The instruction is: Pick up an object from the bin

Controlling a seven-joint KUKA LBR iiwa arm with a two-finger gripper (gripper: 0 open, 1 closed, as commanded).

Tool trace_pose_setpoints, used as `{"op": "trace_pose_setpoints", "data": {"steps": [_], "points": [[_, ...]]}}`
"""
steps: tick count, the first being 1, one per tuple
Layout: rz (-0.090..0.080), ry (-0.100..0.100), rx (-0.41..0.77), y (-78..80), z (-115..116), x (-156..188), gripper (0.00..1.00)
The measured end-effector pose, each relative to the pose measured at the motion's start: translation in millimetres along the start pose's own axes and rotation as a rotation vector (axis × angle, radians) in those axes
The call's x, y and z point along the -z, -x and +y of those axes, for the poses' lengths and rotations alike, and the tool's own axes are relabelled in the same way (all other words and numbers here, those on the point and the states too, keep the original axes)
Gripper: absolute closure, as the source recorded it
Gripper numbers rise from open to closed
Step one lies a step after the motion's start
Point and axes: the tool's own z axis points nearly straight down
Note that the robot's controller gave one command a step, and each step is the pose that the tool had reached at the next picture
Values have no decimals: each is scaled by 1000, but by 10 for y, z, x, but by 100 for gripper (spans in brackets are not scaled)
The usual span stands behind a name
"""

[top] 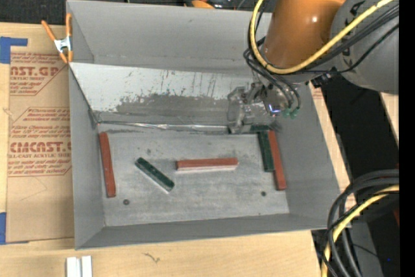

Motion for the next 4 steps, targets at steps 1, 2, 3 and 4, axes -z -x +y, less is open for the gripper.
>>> {"op": "trace_pose_setpoints", "data": {"steps": [1,2,3,4], "points": [[9,1,0,-20,1,-53,0],[18,2,-119,-101,-6,-1423,0],[13,1,-34,-268,215,-1532,0],[11,1,-34,-258,210,-1518,100]]}}
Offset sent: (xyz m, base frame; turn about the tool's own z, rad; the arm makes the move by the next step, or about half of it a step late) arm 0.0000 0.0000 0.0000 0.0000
